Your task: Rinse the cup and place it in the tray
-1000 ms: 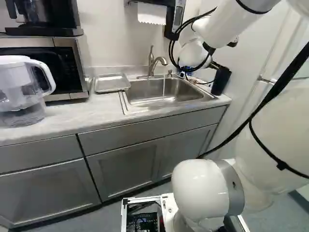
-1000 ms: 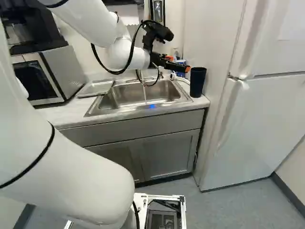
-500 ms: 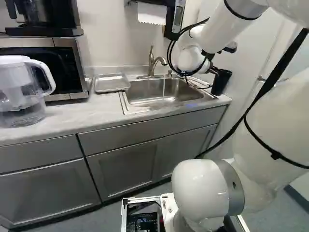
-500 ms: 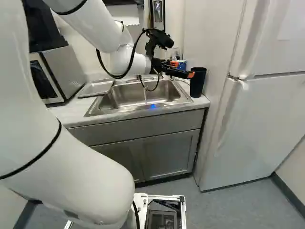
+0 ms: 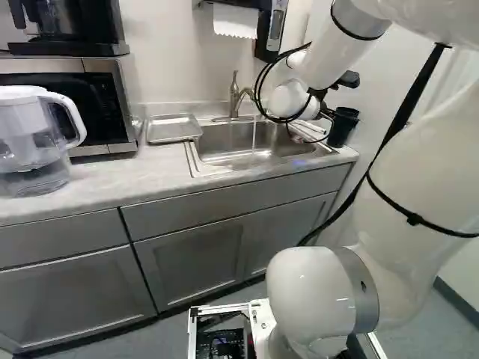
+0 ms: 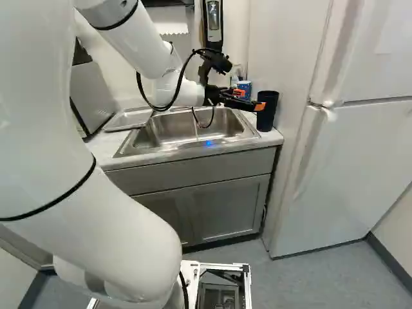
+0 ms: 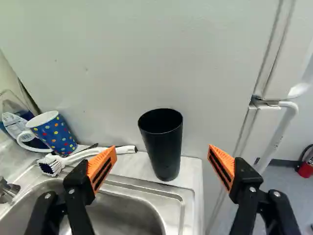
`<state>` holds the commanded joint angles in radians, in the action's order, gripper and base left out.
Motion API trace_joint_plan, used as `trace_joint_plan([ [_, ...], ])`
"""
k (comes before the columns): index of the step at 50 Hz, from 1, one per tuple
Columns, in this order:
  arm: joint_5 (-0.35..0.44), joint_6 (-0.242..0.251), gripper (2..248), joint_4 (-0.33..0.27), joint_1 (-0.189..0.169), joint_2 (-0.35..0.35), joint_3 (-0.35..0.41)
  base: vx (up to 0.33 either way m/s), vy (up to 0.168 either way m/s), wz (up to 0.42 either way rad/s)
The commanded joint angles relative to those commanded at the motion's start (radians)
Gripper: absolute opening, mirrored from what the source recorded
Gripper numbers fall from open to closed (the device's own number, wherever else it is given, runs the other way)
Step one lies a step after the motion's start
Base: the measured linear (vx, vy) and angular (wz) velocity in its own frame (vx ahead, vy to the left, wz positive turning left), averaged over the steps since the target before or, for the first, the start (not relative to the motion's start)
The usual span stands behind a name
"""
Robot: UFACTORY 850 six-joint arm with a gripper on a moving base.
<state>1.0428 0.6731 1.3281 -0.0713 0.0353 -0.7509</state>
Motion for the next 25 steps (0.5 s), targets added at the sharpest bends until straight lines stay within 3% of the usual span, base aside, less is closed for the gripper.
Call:
trace_joint_plan([
  [25, 0.054, 0.000, 247, 0.012, 0.010, -0.065, -0.043, 0.000, 0.000, 0.000],
])
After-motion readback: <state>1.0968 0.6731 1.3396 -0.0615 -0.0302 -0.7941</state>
